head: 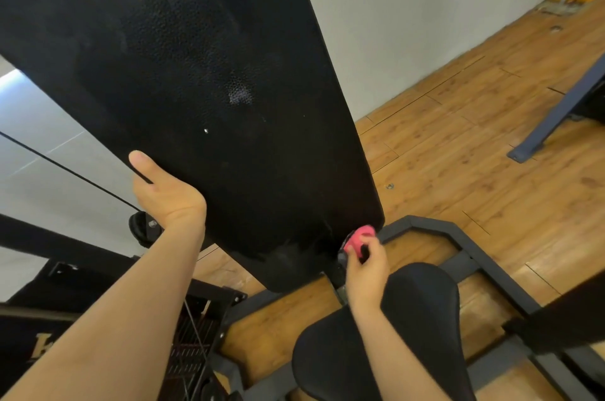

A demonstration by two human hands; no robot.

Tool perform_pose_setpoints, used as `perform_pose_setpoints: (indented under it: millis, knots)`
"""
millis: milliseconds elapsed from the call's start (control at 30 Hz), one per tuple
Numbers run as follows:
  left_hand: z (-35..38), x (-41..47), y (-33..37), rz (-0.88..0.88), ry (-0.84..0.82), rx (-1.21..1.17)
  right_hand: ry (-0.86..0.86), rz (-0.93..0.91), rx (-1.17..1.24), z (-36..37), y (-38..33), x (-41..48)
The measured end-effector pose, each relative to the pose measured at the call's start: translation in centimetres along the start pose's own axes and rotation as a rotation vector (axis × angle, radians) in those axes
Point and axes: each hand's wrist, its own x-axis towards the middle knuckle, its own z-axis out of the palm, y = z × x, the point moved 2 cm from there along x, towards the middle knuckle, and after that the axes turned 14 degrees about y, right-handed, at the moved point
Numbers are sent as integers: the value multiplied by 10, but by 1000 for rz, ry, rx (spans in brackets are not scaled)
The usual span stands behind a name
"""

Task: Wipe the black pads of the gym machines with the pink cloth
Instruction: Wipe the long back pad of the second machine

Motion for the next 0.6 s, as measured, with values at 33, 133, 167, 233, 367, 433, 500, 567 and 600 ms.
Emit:
perform_pose_setpoints:
  millis: [33,133,167,233,367,433,500,567,600]
  knots:
    - [0,0,-1,0,-1,0,-78,25,13,5,8,-16]
    - [0,1,-1,-3,0,6,-165,83,74,8,19,-34]
    - [0,2,-2,-4,-1,6,-120,99,99,4,16,-26]
    - [1,2,-1,-3,-8,10,15,136,148,-9,6,1]
    - [0,1,-2,-15,-5,16,119,164,123,-22,-1,62]
    - [1,4,-4,-31,-1,8,112,189,93,-20,3,74]
    - [3,7,-6,-26,3,7,61,245,119,-16,6,73]
    - [3,8,-7,-10,-4,-2,4,307,192,-12,9,66]
    - [3,7,-6,-3,-9,-9,-9,314,217,-12,9,62]
